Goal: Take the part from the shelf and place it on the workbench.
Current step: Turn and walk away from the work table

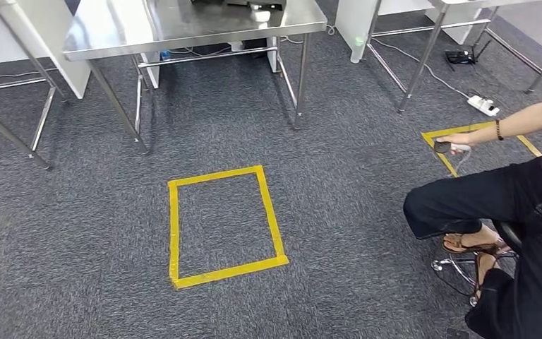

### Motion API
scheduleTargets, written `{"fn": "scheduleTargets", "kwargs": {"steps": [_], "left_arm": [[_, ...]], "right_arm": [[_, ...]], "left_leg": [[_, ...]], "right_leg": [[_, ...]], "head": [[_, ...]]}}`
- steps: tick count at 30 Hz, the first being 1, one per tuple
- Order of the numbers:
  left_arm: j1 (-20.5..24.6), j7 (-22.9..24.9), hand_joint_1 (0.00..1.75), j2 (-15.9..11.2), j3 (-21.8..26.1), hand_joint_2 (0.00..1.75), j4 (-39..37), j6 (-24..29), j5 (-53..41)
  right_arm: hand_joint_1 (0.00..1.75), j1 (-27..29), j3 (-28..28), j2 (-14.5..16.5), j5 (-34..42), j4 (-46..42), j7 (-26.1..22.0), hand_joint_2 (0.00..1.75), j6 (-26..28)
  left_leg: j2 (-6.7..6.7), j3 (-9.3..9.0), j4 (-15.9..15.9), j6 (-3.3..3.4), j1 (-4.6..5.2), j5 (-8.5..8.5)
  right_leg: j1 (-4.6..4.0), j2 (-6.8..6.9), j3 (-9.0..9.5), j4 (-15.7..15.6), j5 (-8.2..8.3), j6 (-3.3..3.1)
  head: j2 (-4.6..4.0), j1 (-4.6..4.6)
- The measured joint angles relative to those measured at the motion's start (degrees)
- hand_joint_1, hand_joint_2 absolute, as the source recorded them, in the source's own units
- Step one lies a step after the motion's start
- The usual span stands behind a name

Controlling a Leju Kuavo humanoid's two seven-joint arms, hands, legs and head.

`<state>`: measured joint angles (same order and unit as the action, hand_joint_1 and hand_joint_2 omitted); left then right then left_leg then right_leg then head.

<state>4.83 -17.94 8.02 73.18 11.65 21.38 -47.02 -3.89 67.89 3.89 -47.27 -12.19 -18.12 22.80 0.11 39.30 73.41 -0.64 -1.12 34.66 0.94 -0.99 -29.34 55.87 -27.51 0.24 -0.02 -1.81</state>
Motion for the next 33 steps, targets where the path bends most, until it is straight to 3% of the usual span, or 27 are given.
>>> {"fn": "scheduleTargets", "kwargs": {"steps": [1, 2, 4, 5, 7, 9, 11, 13, 14, 15, 16, 17, 19, 20, 22, 24, 26, 28, 30, 31, 32, 33], "left_arm": [[0.0, 0.0, 0.0, 0.0, 0.0, 0.0, 0.0, 0.0, 0.0], [-0.1, 0.1, 0.0, 0.0, 0.0, 0.0, 0.0, 0.0, 0.0], [-0.1, 0.1, 0.0, 0.0, 0.0, 0.0, 0.0, 0.0, 0.0], [0.0, 0.1, 0.0, -0.1, 0.0, 0.0, -0.1, 0.0, 0.0], [0.0, 0.1, 0.0, -0.1, -0.1, 0.0, -0.1, 0.0, 0.0], [0.0, 0.1, 0.0, -0.1, -0.1, 0.0, -0.1, 0.1, 0.0], [0.1, 0.2, 0.0, 0.0, -0.1, 0.0, -0.1, 0.2, 0.1], [0.0, 0.2, 0.0, 0.1, -0.1, 0.0, -0.1, 0.3, 0.2], [0.0, 0.2, 0.0, 0.1, -0.1, 0.0, -0.1, 0.4, 0.3], [-0.1, 0.2, 0.0, 0.2, -0.1, 0.0, -0.1, 0.5, 0.4], [-0.1, 0.3, 0.0, 0.3, -0.1, 0.0, -0.1, 0.6, 0.6], [0.0, 0.3, 0.0, 0.3, -0.1, 0.0, -0.1, 0.6, 0.7], [0.0, 0.3, 0.0, 0.4, -0.1, 0.0, -0.1, 0.7, 0.8], [0.0, 0.3, 0.0, 0.4, -0.1, 0.0, -0.1, 0.7, 0.8], [0.1, 0.3, 0.0, 0.4, -0.1, 0.0, -0.1, 0.7, 0.8], [0.2, 0.3, 0.0, 0.5, -0.1, 0.0, -0.1, 0.7, 0.9], [0.3, 0.4, 0.0, 0.6, 0.0, 0.0, -0.1, 0.7, 0.9], [0.2, 0.4, 0.0, 0.6, -0.1, 0.0, -0.1, 0.7, 0.9], [0.1, 0.4, 0.0, 0.5, -0.1, 0.0, -0.1, 0.7, 0.9], [0.0, 0.4, 0.0, 0.5, 0.0, 0.0, -0.1, 0.7, 0.9], [-0.1, 0.4, 0.0, 0.5, 0.0, 0.0, -0.1, 0.7, 0.9], [-0.1, 0.4, 0.0, 0.5, 0.0, 0.0, -0.1, 0.7, 0.9]], "right_arm": [[0.0, 0.0, 0.1, 0.0, 0.0, 0.0, 0.0, 0.0, 0.0], [0.0, 0.0, 0.1, 0.0, 0.0, 0.0, 0.0, 0.0, 0.0], [0.0, 0.0, 0.2, 0.1, 0.0, 0.0, 0.0, 0.0, 0.0], [0.0, -0.1, 0.2, 0.1, 0.1, 0.0, 0.0, 0.0, 0.0], [0.0, -0.2, 0.4, 0.1, 0.1, 0.0, 0.0, 0.0, 0.0], [0.0, -0.2, 0.6, 0.1, 0.2, 0.0, 0.0, 0.0, 0.0], [0.0, -0.1, 0.6, 0.1, 0.3, 0.0, 0.0, 0.0, 0.0], [0.0, -0.3, 0.7, 0.0, 0.3, 0.0, -0.1, 0.0, 0.0], [0.0, -0.4, 0.7, 0.0, 0.3, 0.0, -0.1, 0.0, -0.1], [0.0, -0.4, 0.7, 0.0, 0.3, 0.0, -0.1, 0.0, -0.1], [0.0, -0.3, 0.7, 0.0, 0.3, 0.0, -0.2, 0.0, -0.1], [0.0, -0.3, 0.7, 0.0, 0.3, 0.0, -0.2, 0.0, -0.1], [0.0, -0.4, 0.7, -0.1, 0.2, 0.0, -0.3, 0.0, -0.2], [0.0, -0.5, 0.7, -0.1, 0.1, 0.0, -0.3, 0.0, -0.3], [0.0, -0.6, 0.7, 0.0, 0.2, 0.0, -0.3, 0.0, -0.4], [0.0, -0.5, 0.7, 0.0, 0.5, 0.0, -0.3, 0.0, -0.6], [0.0, -0.4, 0.9, 0.1, 0.9, 0.0, -0.3, 0.0, -0.7], [0.0, -0.5, 1.1, 0.1, 1.2, 0.0, -0.2, 0.0, -0.8], [0.0, -0.5, 1.2, 0.1, 1.3, 0.0, -0.2, 0.0, -0.9], [0.0, -0.4, 1.2, 0.2, 1.3, 0.0, -0.2, 0.0, -1.0], [0.0, -0.3, 1.3, 0.2, 1.4, 0.0, -0.2, 0.0, -1.1], [0.0, -0.3, 1.4, 0.2, 1.4, 0.0, -0.2, 0.0, -1.1]], "left_leg": [[-0.1, -0.17, 0.1, 0.22, 0.01, -0.57], [-0.28, -1.47, -2.1, 0.55, 0.02, -2.1], [-1.68, -5.76, -9.9, 1.5, 0.08, -5.72], [-2.44, -7.45, -13.2, 1.85, 0.11, -6.67], [-3.13, -8.74, -15.9, 2.27, 0.34, -6.85], [-2.1, -8.84, -16.6, 2.56, 0.45, -7.21], [-0.95, -9.02, -17.5, 3.04, 0.27, -7.76], [0.39, -9.0, -17.8, 3.29, 0.21, -7.97], [1.13, -8.92, -17.8, 3.31, 0.21, -7.98], [1.82, -8.86, -17.8, 3.29, 0.2, -7.98], [2.48, -8.83, -17.8, 3.23, 0.16, -7.96], [3.12, -8.85, -17.7, 3.11, 0.07, -7.91], [4.35, -8.91, -17.4, 2.55, -0.03, -7.64], [4.9, -8.96, -17.1, 2.1, 0.02, -7.4], [5.81, -9.13, -16.9, 1.26, 0.25, -7.09], [6.49, -9.45, -16.9, 0.58, 0.12, -6.98], [4.81, -8.94, -15.2, 0.05, -0.23, -5.25], [1.55, -6.2, -8.8, -0.14, -0.39, -1.03], [0.05, -2.79, -1.4, -0.06, -0.37, 2.22], [-0.15, -2.08, 0.1, 0.05, -0.38, 2.21], [-0.29, -2.45, -0.7, 0.24, -0.38, 1.03], [-0.69, -3.87, -3.7, 0.49, -0.38, -1.01]], "right_leg": [[-0.2, -0.6, -0.05, 0.0, 0.04, -0.05], [-0.37, -1.25, -0.03, 0.1, 0.05, -0.06], [-0.73, -2.49, 0.07, 0.2, 0.05, -0.03], [-0.9, -3.04, 0.0, 0.3, 0.06, 0.03], [-0.9, -3.95, -0.52, 0.4, 0.3, 0.47], [-0.72, -4.46, -1.31, 0.5, 0.49, 1.11], [-0.78, -2.8, -2.89, 3.0, -0.85, 1.32], [-0.66, -0.54, -6.31, 9.9, -3.97, 1.2], [-0.49, -0.08, -8.22, 13.8, -5.4, 1.32], [-0.26, 0.16, -9.48, 16.4, -6.16, 1.66], [0.02, 0.38, -9.63, 17.0, -6.03, 2.24], [0.34, 0.72, -8.54, 15.1, -5.02, 2.99], [0.82, 2.64, -4.02, 6.7, -2.03, 4.38], [0.81, 3.56, -2.17, 3.2, -0.89, 4.51], [0.51, 4.23, -1.08, 0.7, -0.18, 3.71], [0.54, 2.99, -1.35, 0.9, 0.04, 2.58], [0.94, 1.86, -1.38, 0.8, 0.38, 1.67], [1.03, 0.77, -1.59, 0.7, 0.74, 0.91], [0.7, -0.58, -1.88, 0.8, 0.96, 0.49], [0.55, -1.34, -1.94, 0.8, 1.02, 0.41], [0.44, -2.15, -1.91, 0.8, 1.06, 0.38], [0.38, -2.98, -1.83, 0.8, 1.1, 0.38]], "head": [[0.0, 0.0], [0.0, 0.0], [0.0, -0.02], [0.0, -0.04], [0.0, -0.05], [0.0, -0.02], [0.0, -0.14], [0.0, -0.28], [0.0, -0.32], [0.0, -0.32], [0.0, -0.33], [0.0, -0.33], [0.0, -0.39], [0.0, -0.42], [0.0, -0.4], [0.0, -0.28], [0.0, -0.24], [0.0, -0.19], [0.0, -0.18], [0.0, -0.19], [0.0, -0.19], [0.0, -0.18]]}}
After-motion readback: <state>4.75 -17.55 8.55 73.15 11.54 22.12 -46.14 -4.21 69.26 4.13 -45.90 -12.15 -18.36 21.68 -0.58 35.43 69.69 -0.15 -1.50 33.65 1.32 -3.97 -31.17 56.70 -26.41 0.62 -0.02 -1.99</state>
